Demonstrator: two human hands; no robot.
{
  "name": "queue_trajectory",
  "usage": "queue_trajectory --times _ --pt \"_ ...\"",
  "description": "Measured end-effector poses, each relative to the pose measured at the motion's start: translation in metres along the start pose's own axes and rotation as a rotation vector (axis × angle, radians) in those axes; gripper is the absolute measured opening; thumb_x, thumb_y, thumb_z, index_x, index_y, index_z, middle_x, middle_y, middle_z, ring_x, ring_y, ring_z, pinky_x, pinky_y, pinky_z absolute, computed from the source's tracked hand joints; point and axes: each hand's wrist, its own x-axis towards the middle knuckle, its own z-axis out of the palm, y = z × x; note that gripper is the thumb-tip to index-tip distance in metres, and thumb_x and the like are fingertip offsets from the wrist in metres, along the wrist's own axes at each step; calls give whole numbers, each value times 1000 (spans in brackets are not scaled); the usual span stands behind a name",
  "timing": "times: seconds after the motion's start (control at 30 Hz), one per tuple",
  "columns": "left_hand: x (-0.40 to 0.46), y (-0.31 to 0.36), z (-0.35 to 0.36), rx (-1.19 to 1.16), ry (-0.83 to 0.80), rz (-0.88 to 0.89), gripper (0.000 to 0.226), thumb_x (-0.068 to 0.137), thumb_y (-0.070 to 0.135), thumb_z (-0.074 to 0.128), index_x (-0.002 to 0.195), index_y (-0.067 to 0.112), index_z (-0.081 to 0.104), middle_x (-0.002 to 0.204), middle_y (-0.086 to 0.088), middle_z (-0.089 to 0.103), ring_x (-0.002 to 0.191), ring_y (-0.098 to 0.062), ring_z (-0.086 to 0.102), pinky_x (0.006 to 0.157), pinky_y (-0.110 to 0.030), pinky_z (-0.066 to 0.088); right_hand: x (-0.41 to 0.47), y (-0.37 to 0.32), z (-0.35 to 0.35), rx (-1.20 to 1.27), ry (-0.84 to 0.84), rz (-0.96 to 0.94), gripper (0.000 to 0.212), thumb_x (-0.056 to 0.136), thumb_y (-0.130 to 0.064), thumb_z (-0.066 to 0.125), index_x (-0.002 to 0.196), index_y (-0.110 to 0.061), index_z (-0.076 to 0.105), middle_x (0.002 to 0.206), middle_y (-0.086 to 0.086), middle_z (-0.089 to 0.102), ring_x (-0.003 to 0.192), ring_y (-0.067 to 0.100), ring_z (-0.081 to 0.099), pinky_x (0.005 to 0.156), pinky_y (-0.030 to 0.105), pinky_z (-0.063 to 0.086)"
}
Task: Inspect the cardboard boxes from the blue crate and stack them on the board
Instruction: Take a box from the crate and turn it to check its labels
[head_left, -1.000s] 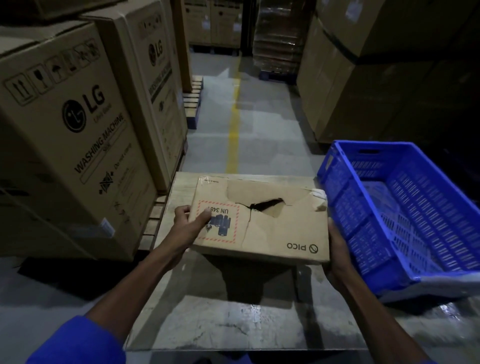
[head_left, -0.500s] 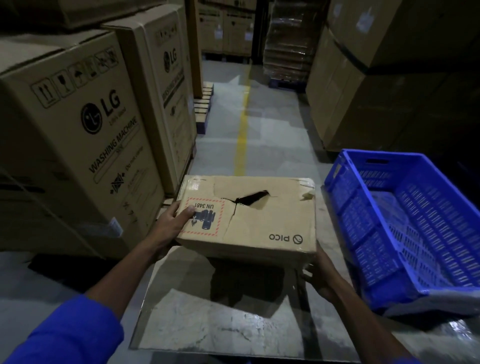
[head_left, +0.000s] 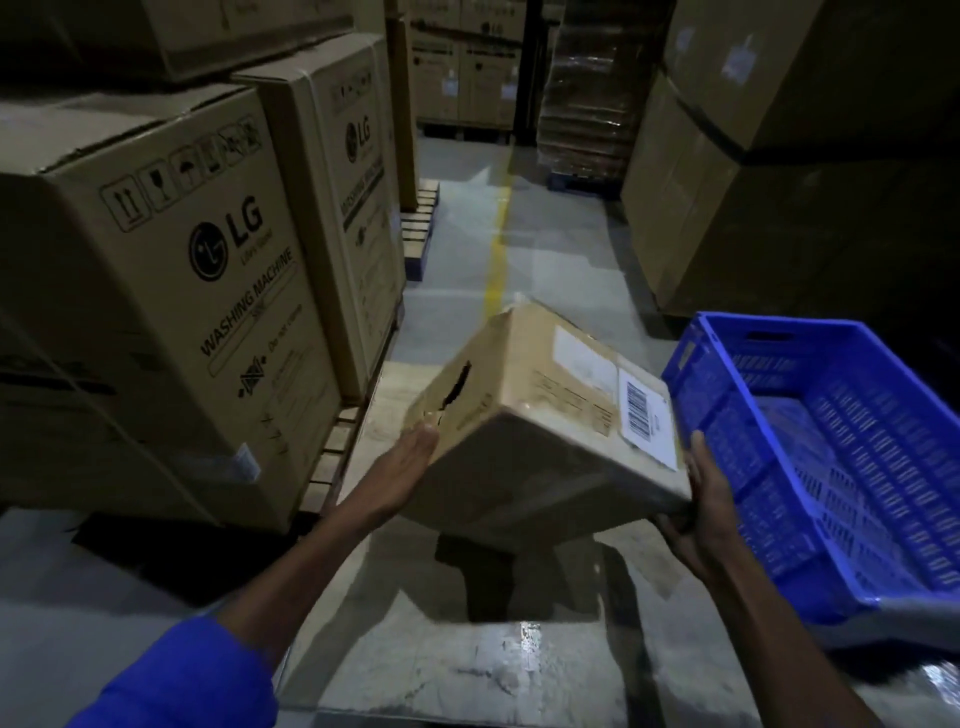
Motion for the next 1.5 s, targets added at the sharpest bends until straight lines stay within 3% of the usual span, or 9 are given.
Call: queue_trajectory --times 0.23,0.33,0.5,0.7,0.9,1.03,1.2,1.4,1.5 --pt "-3 13 12 -346 -148 -107 40 103 68 16 128 56 45 156 4 45 147 -21 37 121 -54 32 -4 -10 16 -135 -22 -70 57 68 -59 83 111 -23 76 113 1 78 98 17 70 75 35 49" --pt "-4 15 5 -454 -104 -143 62 89 80 18 119 48 62 130 9 62 128 -23 52 113 -59 39 -5 -3 18 -228 -58 -43 21 99 -39 59 101 -26 75 105 -3 78 103 18 67 82 38 50" --pt "1 25 -8 -530 -83 -121 83 72 97 33 121 43 73 126 3 73 124 -31 62 106 -66 43 -11 11 27 -308 -69 -16 22 106 -28 49 111 -21 69 116 6 75 108 22 65 91 45 49" --pt "2 28 -19 -501 -150 -182 63 81 66 71 132 31 64 120 1 76 121 -31 65 102 -66 48 -12 15 19 -311 -83 3 21 106 -25 47 113 -23 67 110 -1 77 112 24 65 100 51 50" --pt "-4 12 -26 -583 -188 -64 77 75 58 71 142 25 53 130 -8 71 121 -33 67 103 -68 46 9 60 1 -497 -41 159 24 107 -33 51 128 -30 63 128 2 70 116 22 63 100 52 53" --pt "-8 7 -40 -732 -111 -107 56 88 44 67 135 14 61 121 -12 74 100 -26 74 82 -43 57 17 88 -2 -504 -22 373 59 94 -67 58 143 -33 54 140 3 61 127 27 58 99 49 49" --pt "-9 -1 -61 -875 -43 -161 49 94 40 56 134 11 62 123 -17 71 93 -26 72 79 -44 57 19 87 10 -382 20 307 55 92 -63 63 132 -25 65 122 9 72 109 30 67 81 41 57" --pt "-5 -11 -41 -448 200 -165 40 111 31 40 150 37 45 133 -9 61 102 -28 64 68 -39 58 18 42 -15 -195 120 72 102 50 -73 89 128 -10 69 119 23 73 113 42 69 102 66 51" --pt "1 -10 -30 -107 199 -108 43 112 37 35 153 29 43 142 3 51 114 -20 53 86 -33 48 21 23 -21 -180 125 26 53 93 -51 68 126 -9 68 126 27 69 107 38 68 101 61 50"
